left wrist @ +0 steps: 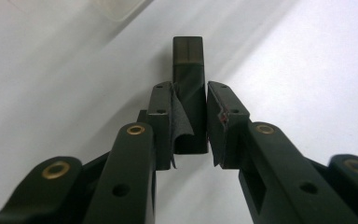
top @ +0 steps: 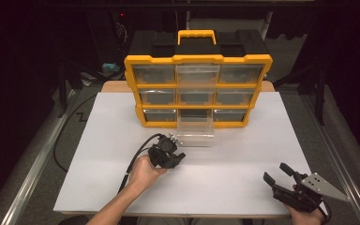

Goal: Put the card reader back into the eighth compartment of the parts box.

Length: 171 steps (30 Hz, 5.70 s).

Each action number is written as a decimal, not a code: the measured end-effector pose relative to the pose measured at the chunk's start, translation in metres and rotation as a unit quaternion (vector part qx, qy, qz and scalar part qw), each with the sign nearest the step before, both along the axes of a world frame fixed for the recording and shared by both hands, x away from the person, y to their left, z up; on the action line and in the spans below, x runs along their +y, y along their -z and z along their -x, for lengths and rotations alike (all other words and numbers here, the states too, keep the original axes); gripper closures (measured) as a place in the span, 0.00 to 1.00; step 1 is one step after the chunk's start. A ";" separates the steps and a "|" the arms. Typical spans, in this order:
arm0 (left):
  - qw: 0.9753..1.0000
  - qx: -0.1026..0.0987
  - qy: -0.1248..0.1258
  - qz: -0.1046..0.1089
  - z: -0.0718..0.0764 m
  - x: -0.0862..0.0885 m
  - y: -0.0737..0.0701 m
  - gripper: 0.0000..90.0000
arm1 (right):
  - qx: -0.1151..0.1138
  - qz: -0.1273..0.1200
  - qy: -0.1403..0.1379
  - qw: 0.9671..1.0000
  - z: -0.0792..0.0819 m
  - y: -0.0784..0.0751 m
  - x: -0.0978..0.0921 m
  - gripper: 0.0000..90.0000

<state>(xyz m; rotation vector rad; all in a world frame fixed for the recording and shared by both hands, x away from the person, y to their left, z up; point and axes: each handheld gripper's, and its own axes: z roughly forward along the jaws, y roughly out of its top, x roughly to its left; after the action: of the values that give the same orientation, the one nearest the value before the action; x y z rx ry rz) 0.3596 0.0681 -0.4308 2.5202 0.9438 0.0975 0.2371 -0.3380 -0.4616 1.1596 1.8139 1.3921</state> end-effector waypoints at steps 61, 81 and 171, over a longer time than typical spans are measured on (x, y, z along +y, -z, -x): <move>0.996 -0.034 0.043 0.071 0.003 0.001 -0.067 0.81 | 0.004 -0.001 -0.002 1.000 -0.001 0.001 0.000 0.30; 0.995 -0.037 0.029 0.088 -0.012 0.006 -0.079 0.81 | 0.007 0.003 -0.002 1.000 -0.002 0.001 0.002 0.30; 0.996 -0.069 0.021 0.052 -0.026 -0.016 -0.084 0.48 | 0.008 0.002 -0.004 1.000 -0.003 0.001 0.001 0.30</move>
<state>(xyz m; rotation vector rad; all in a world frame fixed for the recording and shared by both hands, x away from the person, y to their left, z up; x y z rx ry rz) 0.3855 0.0525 -0.3469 2.4026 0.8197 0.2004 0.2398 -0.3365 -0.4630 1.1649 1.8330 1.3859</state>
